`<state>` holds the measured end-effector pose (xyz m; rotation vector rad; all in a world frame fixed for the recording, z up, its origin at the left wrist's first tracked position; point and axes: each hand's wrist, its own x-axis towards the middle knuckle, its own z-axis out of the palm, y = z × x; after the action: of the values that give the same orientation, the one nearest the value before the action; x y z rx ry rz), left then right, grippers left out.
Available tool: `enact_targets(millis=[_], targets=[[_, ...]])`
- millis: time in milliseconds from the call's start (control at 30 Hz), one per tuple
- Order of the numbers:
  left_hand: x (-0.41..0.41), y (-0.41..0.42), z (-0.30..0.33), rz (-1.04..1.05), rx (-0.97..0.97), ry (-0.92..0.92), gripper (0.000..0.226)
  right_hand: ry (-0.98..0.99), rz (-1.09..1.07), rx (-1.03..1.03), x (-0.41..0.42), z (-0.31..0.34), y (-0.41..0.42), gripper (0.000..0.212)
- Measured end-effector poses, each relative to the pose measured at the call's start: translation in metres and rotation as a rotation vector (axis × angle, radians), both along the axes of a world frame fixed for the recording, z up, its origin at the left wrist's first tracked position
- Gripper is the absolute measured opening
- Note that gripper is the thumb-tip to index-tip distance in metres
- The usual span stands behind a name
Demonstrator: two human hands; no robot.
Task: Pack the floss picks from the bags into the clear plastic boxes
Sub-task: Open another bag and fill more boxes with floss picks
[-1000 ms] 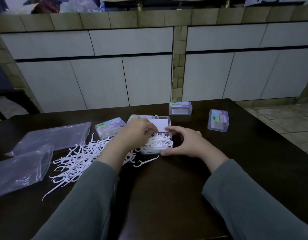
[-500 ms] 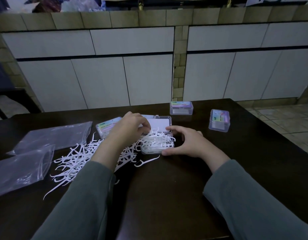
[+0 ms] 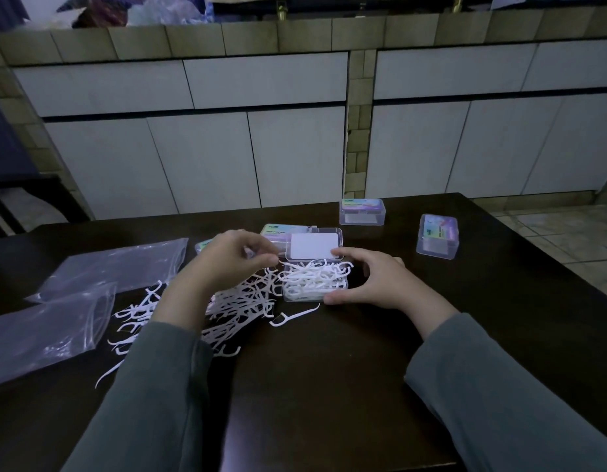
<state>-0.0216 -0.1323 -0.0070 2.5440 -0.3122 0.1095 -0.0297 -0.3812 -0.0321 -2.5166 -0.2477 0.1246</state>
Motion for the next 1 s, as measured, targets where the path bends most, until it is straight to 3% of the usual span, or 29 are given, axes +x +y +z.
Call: enact_targets(millis=[233,467,667,1000], targets=[[-0.001,-0.003,-0.004,0.033,0.018,0.171,0.042,-0.018,0.037,-0.088,-0.004,0.001,0.003,0.086],[-0.001,-0.011,-0.007,-0.013,-0.005,0.102,0.035,-0.047,0.062,-0.117,-0.005,-0.002,0.006,0.087],[0.006,-0.010,-0.018,0.087,-0.049,0.037,0.039,-0.044,0.060,-0.107,-0.003,-0.004,0.005,0.088],[0.007,-0.016,-0.022,0.100,-0.075,-0.036,0.018,-0.045,0.058,-0.123,-0.002,-0.005,0.005,0.089]])
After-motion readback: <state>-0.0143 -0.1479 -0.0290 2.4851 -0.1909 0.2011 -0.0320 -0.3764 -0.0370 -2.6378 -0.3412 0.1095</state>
